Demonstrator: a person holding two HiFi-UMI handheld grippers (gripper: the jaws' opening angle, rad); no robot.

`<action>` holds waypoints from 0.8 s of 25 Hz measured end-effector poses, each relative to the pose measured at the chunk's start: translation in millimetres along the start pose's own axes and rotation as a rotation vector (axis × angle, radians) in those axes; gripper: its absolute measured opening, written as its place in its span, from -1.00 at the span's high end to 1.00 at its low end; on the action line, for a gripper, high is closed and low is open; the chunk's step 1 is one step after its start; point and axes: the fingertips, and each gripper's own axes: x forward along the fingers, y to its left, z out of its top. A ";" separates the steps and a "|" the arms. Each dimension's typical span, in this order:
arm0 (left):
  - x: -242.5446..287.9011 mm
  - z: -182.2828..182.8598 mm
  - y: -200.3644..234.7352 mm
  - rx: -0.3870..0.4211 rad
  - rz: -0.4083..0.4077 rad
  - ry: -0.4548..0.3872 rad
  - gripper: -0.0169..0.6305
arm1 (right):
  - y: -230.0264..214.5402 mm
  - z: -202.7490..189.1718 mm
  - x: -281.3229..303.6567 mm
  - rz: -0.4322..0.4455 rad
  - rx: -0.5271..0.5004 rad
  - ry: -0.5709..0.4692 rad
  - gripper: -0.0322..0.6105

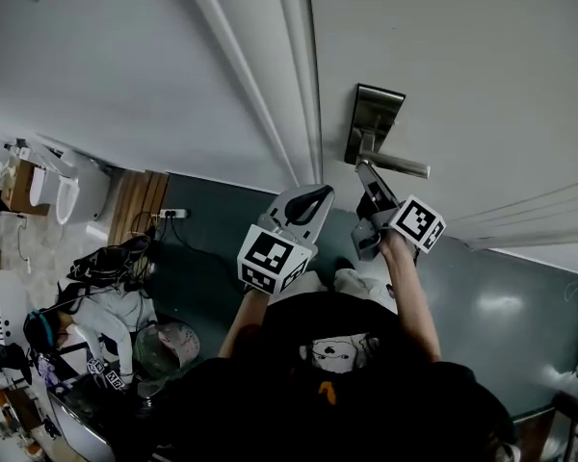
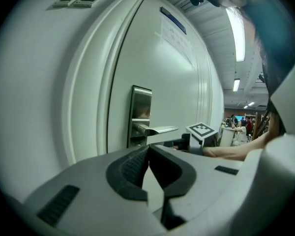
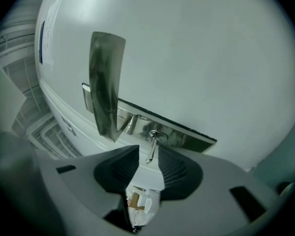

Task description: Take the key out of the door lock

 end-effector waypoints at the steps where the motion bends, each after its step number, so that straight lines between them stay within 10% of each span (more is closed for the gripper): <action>1: -1.2 -0.4 0.0 0.002 -0.008 -0.001 0.92 | -0.6 0.4 2.8 -0.001 0.004 -0.008 0.57; 13: -20.8 -2.9 6.5 0.010 -0.044 -0.016 0.92 | -7.8 5.9 16.6 -0.036 0.026 -0.095 0.74; 20: -28.1 -3.3 5.6 0.011 -0.062 -0.026 0.92 | -12.8 4.9 12.7 -0.016 0.240 -0.174 0.81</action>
